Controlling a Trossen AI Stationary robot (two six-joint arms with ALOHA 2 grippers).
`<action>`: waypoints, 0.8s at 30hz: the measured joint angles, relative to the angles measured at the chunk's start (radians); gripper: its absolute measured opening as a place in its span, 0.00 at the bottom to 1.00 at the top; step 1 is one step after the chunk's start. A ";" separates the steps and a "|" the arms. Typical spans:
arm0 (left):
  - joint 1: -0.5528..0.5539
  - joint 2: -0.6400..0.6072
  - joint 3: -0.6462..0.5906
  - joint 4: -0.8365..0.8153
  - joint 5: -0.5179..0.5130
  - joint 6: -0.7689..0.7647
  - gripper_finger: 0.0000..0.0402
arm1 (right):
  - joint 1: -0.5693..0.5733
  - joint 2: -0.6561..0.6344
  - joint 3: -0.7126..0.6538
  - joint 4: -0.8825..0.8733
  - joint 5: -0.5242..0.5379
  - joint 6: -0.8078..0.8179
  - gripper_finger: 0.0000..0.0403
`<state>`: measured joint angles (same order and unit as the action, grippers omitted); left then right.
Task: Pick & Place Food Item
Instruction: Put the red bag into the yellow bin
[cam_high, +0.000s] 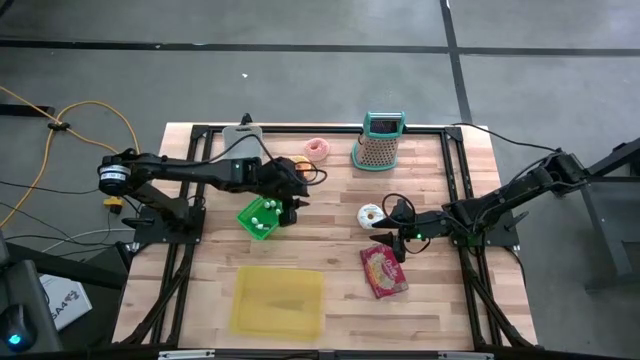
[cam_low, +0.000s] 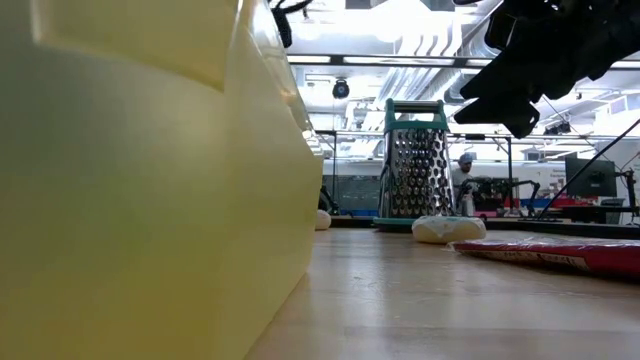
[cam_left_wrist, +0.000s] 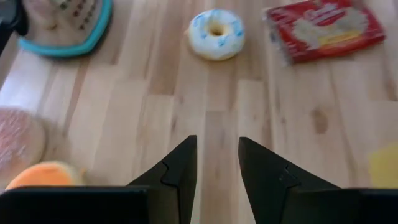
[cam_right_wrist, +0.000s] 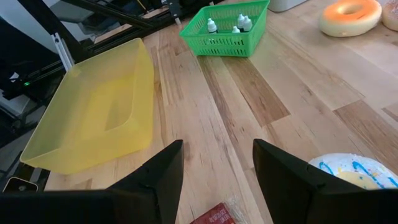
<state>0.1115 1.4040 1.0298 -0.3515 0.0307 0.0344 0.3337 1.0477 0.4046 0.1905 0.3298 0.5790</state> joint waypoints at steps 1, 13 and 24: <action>-0.009 0.000 0.000 0.006 0.000 0.000 0.28 | 0.000 0.000 0.000 0.000 0.000 0.000 0.44; -0.122 0.000 0.000 0.017 0.000 -0.004 0.28 | 0.000 0.000 0.000 0.000 0.000 0.000 0.44; -0.183 0.000 0.000 0.050 -0.002 0.018 0.28 | 0.000 0.000 0.000 0.000 0.014 0.000 0.44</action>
<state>-0.0718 1.4040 1.0298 -0.3011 0.0292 0.0528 0.3336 1.0477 0.4046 0.1905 0.3435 0.5789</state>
